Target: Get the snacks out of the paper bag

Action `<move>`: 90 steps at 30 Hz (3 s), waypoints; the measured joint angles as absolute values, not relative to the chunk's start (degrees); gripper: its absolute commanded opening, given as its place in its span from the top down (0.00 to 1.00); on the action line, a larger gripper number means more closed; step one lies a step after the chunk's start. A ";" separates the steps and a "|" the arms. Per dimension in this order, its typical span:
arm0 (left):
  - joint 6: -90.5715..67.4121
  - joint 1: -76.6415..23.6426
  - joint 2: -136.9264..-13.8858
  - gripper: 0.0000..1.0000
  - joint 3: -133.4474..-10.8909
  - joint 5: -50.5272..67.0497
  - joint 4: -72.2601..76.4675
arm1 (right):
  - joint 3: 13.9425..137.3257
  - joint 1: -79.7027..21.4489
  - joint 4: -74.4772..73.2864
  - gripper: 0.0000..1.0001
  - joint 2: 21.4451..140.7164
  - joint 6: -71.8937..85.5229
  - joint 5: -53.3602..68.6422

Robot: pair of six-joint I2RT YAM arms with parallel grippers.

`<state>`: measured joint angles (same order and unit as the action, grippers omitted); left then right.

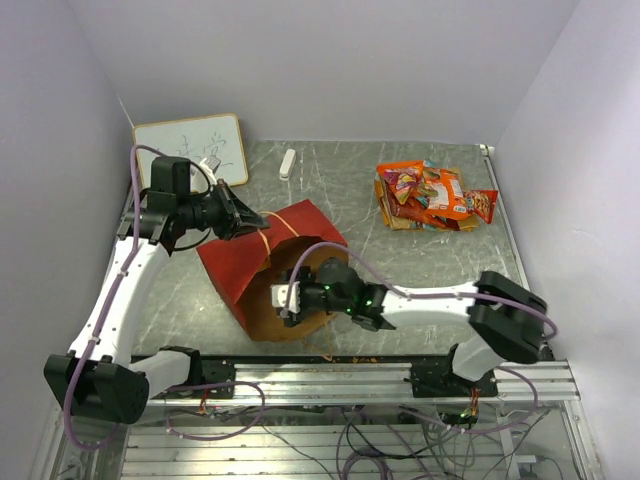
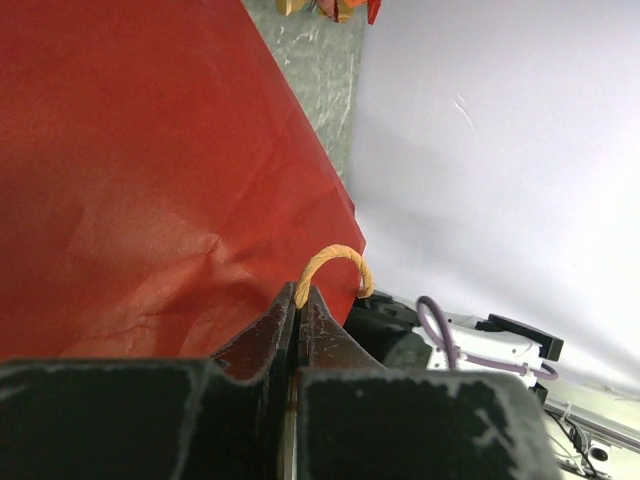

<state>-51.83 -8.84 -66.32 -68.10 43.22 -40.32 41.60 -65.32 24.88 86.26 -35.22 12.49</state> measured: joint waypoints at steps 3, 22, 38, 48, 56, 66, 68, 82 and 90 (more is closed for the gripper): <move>-51.44 -8.86 -65.69 0.93 -68.10 42.54 -42.15 | 43.11 -64.97 29.61 0.33 93.36 -40.66 11.11; -45.25 -9.02 -63.44 0.93 -70.65 41.58 -50.76 | 56.12 -60.97 48.36 0.31 120.40 -52.62 12.47; -42.37 -9.10 -62.78 0.93 -71.20 41.85 -54.68 | 66.63 -60.97 51.37 0.60 131.07 -56.64 8.88; -42.17 -9.10 -60.88 0.93 -71.20 41.78 -55.99 | 66.96 -61.10 51.72 0.98 131.96 -57.87 6.70; -42.19 -9.10 -61.52 0.93 -71.24 41.78 -55.92 | 64.01 -61.60 49.28 1.00 127.55 -55.27 6.52; -43.42 -9.10 -63.07 0.93 -72.29 41.82 -54.02 | 53.08 -65.45 41.43 1.00 112.25 -47.24 5.61; -43.99 -9.10 -63.37 0.93 -72.60 41.85 -52.95 | 51.59 -66.61 38.15 1.00 108.01 -44.77 5.32; -49.52 -9.37 -65.36 0.93 -72.64 45.82 -40.82 | 45.58 -66.76 16.29 1.00 89.49 -35.16 4.12; -53.54 -13.26 -72.58 0.93 -79.44 46.76 -33.41 | 53.25 -59.18 6.13 1.00 86.41 -26.65 4.82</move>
<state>-53.54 -13.26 -72.58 -79.44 46.76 -33.41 53.25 -59.18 6.13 86.41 -26.65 4.82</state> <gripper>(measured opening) 0.081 0.029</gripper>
